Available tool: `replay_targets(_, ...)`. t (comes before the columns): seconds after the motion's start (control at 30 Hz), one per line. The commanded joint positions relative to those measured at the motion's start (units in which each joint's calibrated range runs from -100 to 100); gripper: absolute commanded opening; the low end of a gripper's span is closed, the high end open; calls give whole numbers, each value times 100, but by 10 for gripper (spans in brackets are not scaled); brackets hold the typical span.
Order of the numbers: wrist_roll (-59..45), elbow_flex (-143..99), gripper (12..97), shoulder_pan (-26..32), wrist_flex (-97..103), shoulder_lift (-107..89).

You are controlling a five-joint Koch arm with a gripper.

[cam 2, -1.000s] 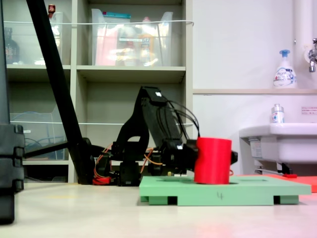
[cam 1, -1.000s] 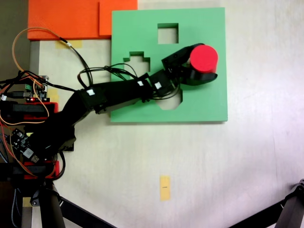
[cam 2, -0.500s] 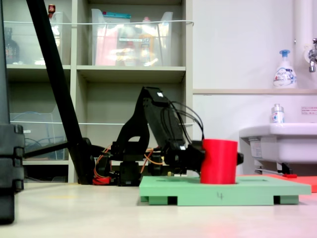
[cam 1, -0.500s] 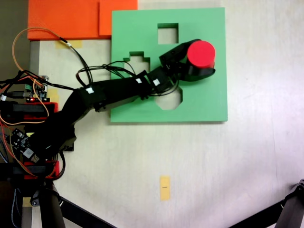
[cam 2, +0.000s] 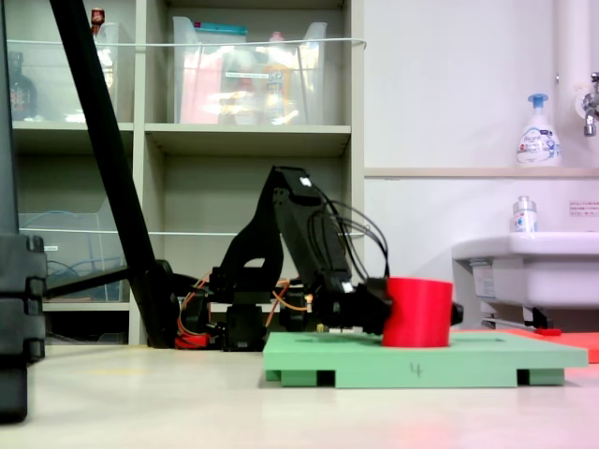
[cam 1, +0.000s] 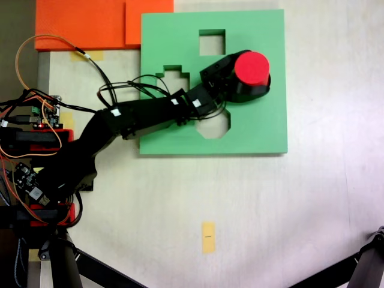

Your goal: Put the cylinder block into the corresponding hole

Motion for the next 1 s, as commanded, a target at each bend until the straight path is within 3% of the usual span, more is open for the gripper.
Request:
replay_targets(0.0,5,338,364,-5,180,-57)
replay_targets(0.97,122,1216,367,-181,-186,1451)
